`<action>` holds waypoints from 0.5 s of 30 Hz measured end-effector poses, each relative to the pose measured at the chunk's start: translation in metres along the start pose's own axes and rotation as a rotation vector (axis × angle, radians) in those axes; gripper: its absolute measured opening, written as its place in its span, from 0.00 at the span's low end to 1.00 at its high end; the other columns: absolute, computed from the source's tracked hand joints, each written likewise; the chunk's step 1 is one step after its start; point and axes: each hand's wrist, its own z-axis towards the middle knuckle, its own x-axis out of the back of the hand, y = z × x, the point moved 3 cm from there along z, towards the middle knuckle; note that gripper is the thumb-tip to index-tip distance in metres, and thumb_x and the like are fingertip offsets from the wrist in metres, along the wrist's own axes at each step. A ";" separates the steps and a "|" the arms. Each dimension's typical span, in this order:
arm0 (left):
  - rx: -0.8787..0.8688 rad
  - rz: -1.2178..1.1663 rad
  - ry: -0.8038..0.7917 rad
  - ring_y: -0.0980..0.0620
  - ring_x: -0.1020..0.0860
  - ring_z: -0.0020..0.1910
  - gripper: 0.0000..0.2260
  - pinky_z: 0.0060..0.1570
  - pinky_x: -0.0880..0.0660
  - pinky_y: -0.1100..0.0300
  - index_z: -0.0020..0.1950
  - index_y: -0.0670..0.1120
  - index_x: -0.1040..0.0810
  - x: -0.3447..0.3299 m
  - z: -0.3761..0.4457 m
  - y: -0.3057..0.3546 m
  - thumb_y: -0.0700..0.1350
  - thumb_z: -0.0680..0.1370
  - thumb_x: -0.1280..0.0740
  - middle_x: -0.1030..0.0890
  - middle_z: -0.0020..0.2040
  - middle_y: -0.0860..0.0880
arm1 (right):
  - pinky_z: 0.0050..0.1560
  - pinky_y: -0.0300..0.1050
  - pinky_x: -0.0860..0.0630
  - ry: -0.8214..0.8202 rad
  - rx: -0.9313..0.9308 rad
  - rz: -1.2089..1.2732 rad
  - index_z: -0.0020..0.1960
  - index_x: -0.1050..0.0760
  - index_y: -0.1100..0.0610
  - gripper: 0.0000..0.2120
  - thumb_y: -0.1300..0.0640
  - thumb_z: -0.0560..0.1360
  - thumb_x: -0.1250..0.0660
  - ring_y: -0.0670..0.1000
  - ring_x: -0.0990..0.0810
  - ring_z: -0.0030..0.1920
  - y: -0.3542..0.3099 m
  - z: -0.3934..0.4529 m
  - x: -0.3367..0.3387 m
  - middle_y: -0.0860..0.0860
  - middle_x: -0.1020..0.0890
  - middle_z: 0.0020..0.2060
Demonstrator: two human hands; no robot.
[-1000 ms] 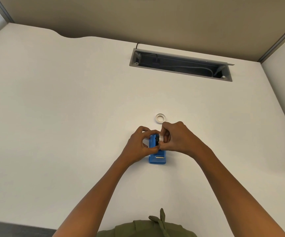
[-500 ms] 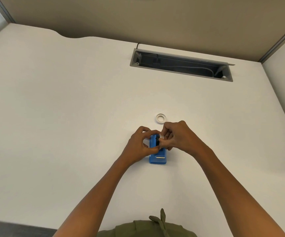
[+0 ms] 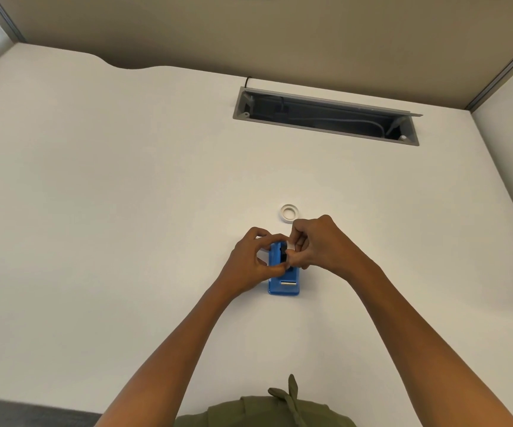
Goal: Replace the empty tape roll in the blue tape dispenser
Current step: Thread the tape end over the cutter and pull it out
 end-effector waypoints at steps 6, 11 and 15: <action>0.003 -0.001 -0.004 0.52 0.24 0.51 0.22 0.45 0.19 0.55 0.61 0.51 0.23 0.000 0.000 0.000 0.46 0.68 0.24 0.26 0.56 0.48 | 0.35 0.42 0.19 0.045 0.045 0.064 0.38 0.24 0.59 0.04 0.66 0.67 0.31 0.50 0.18 0.28 0.005 -0.007 0.001 0.55 0.17 0.30; 0.009 0.006 -0.005 0.54 0.24 0.49 0.22 0.45 0.20 0.59 0.60 0.52 0.23 0.001 0.001 0.000 0.47 0.68 0.24 0.27 0.55 0.50 | 0.39 0.44 0.20 0.002 0.062 -0.030 0.43 0.24 0.56 0.10 0.61 0.63 0.27 0.49 0.19 0.34 0.005 -0.011 -0.001 0.53 0.18 0.34; 0.008 0.007 -0.011 0.55 0.24 0.49 0.22 0.44 0.20 0.60 0.61 0.51 0.23 0.001 0.001 0.000 0.46 0.68 0.24 0.27 0.55 0.49 | 0.40 0.51 0.19 0.009 0.066 -0.071 0.41 0.25 0.58 0.09 0.64 0.62 0.29 0.53 0.19 0.34 0.002 -0.007 0.000 0.54 0.17 0.33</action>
